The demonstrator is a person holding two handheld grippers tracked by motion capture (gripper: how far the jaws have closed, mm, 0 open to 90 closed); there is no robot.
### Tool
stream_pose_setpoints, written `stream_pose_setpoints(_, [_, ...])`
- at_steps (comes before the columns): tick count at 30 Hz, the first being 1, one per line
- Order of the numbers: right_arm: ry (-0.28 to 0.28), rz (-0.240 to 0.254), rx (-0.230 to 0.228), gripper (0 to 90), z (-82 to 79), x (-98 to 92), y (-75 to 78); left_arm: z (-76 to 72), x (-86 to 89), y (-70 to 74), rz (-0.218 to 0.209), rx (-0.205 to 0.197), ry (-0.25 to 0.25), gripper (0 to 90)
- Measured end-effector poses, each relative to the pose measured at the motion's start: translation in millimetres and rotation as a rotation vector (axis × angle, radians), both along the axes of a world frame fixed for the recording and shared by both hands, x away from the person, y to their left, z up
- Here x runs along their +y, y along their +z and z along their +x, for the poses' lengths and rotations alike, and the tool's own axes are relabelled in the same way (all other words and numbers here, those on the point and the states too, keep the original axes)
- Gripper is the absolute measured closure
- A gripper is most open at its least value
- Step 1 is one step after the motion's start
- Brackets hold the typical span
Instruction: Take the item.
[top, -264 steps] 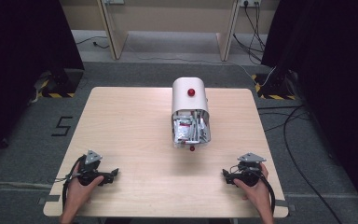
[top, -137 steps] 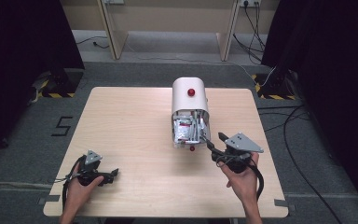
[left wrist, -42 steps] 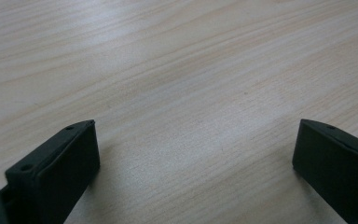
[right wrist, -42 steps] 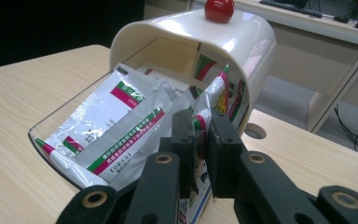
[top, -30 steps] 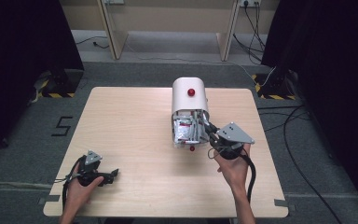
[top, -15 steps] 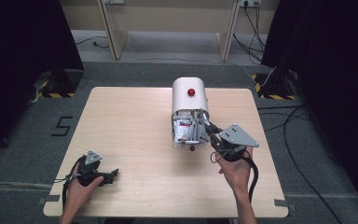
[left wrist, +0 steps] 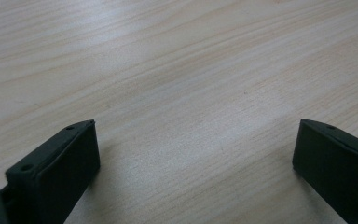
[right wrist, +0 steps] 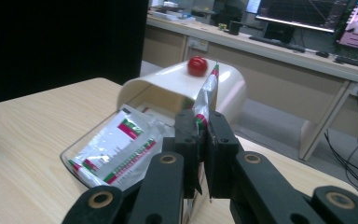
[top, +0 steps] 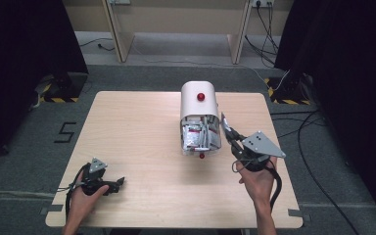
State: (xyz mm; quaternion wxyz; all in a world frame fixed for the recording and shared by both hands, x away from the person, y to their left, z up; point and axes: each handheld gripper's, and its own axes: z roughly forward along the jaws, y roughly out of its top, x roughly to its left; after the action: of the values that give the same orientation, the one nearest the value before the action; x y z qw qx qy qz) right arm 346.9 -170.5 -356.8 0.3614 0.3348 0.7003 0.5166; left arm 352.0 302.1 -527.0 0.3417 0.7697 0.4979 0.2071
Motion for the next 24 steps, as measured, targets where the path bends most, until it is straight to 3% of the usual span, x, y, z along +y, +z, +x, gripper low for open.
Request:
stream_pose_setpoints(13, [-0.091, 0.003, 0.021, 85.5, -5.7, -39.5, -7.3, 0.0, 0.0, 0.0, 0.000, 0.000, 0.000, 0.0])
stream_pose_setpoints(24, [-0.135, -0.006, 0.060, 85.6, -1.1, -53.1, -21.8, 0.0, 0.0, 0.0, 0.000, 0.000, 0.000, 0.0])
